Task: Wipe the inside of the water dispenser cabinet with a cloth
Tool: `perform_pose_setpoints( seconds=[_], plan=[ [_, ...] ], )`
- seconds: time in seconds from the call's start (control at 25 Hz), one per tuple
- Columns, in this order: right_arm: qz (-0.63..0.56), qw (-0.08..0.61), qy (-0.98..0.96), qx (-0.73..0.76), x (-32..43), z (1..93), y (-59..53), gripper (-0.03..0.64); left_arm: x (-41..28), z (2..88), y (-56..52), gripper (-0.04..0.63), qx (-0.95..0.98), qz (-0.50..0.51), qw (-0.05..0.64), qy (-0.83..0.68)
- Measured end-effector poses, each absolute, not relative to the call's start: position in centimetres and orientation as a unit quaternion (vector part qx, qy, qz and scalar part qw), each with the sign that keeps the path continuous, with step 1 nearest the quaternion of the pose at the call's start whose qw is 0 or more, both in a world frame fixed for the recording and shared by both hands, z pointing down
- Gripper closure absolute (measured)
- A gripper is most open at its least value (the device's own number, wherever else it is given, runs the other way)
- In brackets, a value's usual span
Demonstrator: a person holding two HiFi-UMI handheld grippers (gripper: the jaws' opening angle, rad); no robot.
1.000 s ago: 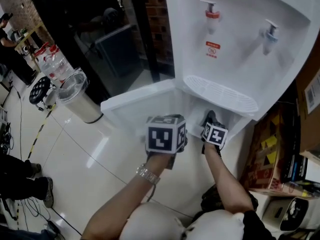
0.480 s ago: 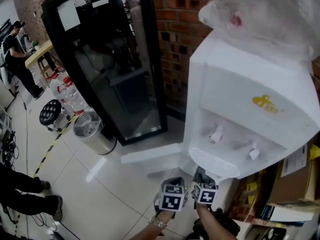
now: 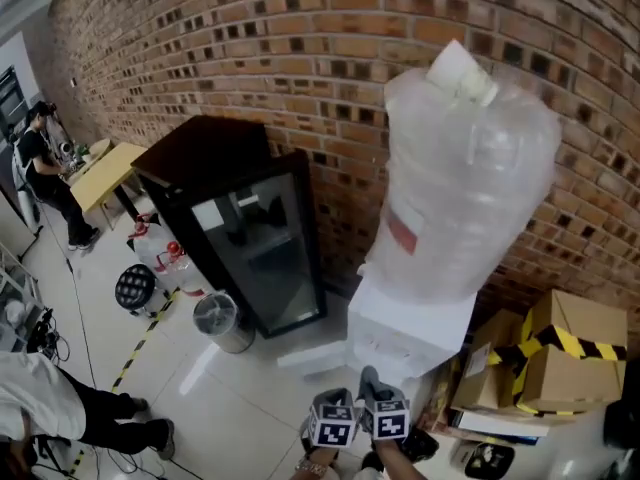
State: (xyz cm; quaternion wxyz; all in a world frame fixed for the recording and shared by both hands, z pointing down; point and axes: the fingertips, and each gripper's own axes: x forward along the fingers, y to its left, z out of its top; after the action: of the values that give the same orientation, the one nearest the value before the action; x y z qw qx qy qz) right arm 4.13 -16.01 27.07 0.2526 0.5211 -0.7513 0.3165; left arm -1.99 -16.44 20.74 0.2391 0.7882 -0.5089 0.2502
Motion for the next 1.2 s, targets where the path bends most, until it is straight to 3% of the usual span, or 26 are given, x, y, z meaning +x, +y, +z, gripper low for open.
perform_pose_setpoints(
  seconds=[0.2, 0.44, 1.2],
  plan=[
    [0.312, 0.215, -0.766, 0.518, 4.0, 9.6, -16.6, 0.598, -2.4, 6.8, -16.1, 0.594, 0.774, 0.227, 0.266, -0.528],
    [0.277, 0.222, -0.786, 0.506, 5.8, -0.5, -18.1, 0.598, -1.4, -4.1, -17.6, 0.594, 0.771, 0.193, 0.227, -0.562],
    [0.252, 0.184, -0.8, 0.513, -2.0, -9.6, -4.0, 0.597, -8.1, -13.0, -4.9, 0.594, 0.808, 0.162, 0.184, -0.536]
  ],
)
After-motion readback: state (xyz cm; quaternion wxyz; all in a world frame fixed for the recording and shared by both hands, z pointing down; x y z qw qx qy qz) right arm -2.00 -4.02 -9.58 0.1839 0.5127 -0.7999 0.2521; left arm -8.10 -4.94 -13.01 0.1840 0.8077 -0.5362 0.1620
